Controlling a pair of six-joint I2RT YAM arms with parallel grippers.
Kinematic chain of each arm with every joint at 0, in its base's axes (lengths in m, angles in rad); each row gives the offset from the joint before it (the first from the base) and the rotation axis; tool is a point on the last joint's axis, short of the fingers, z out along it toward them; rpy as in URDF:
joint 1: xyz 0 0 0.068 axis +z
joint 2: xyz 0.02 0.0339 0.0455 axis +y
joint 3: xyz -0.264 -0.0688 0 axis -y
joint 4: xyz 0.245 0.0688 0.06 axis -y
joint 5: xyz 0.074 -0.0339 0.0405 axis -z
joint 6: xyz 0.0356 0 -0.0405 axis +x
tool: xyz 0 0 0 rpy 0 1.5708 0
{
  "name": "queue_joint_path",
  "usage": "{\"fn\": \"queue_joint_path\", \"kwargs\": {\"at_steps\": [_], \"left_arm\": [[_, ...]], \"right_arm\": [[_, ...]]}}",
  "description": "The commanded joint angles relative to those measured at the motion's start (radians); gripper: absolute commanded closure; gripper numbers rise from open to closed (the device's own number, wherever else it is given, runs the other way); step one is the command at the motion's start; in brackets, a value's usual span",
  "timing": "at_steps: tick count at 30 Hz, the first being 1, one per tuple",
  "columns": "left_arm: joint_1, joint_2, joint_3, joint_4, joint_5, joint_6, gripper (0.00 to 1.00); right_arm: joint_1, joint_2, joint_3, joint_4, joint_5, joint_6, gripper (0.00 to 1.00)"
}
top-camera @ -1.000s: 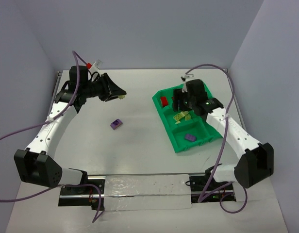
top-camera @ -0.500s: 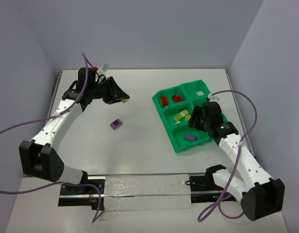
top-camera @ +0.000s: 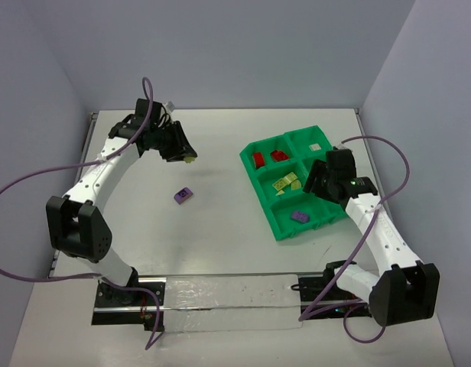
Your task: Sort the legos into containers by color
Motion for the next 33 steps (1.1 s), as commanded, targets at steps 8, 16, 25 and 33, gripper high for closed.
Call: {"fn": "queue_joint_path", "kwargs": {"at_steps": [8, 16, 25, 33], "left_arm": [[0.065, 0.068, 0.029, 0.064, 0.145, 0.007, 1.0], [0.069, 0.058, 0.008, 0.146, 0.178, -0.059, 1.0], [0.068, 0.002, -0.041, 0.218, 0.229, -0.1, 1.0], [0.044, -0.004, -0.063, 0.264, 0.251, -0.123, 1.0]], "right_arm": [[0.0, -0.063, -0.072, -0.037, -0.187, -0.049, 0.92], [0.0, -0.08, -0.095, -0.065, -0.161, 0.051, 0.44], [0.0, -0.08, -0.051, -0.064, -0.147, 0.017, 0.18], [0.002, -0.072, 0.094, -0.079, -0.218, -0.042, 0.21]]}}
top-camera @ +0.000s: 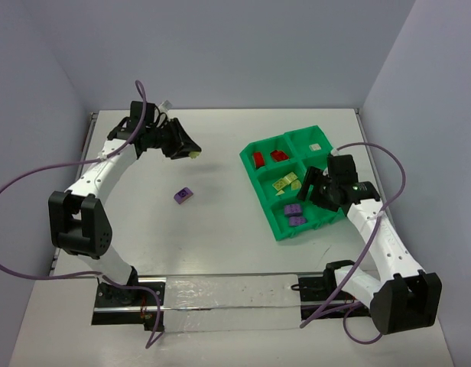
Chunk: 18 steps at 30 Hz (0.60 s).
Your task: Sort the legos into containers by color
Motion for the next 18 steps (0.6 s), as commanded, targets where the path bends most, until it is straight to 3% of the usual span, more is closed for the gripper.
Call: {"fn": "queue_joint_path", "kwargs": {"at_steps": [1, 5, 8, 13, 18], "left_arm": [[-0.02, -0.035, 0.009, 0.071, 0.046, -0.014, 1.0], [-0.018, -0.079, -0.103, 0.249, 0.209, -0.094, 1.0], [-0.017, -0.094, -0.174, 0.387, 0.284, -0.174, 1.0], [-0.024, -0.076, -0.165, 0.352, 0.333, -0.154, 1.0], [-0.028, -0.116, -0.211, 0.408, 0.449, -0.131, 1.0]], "right_arm": [[0.003, -0.002, 0.159, -0.001, -0.074, -0.038, 0.23], [0.057, 0.091, 0.381, -0.036, -0.167, -0.036, 0.34], [0.163, 0.152, 0.516, -0.038, -0.22, -0.087, 0.33], [0.389, 0.335, 0.765, -0.08, -0.313, -0.194, 0.34], [0.515, 0.454, 0.841, -0.074, -0.269, -0.27, 0.34]]}}
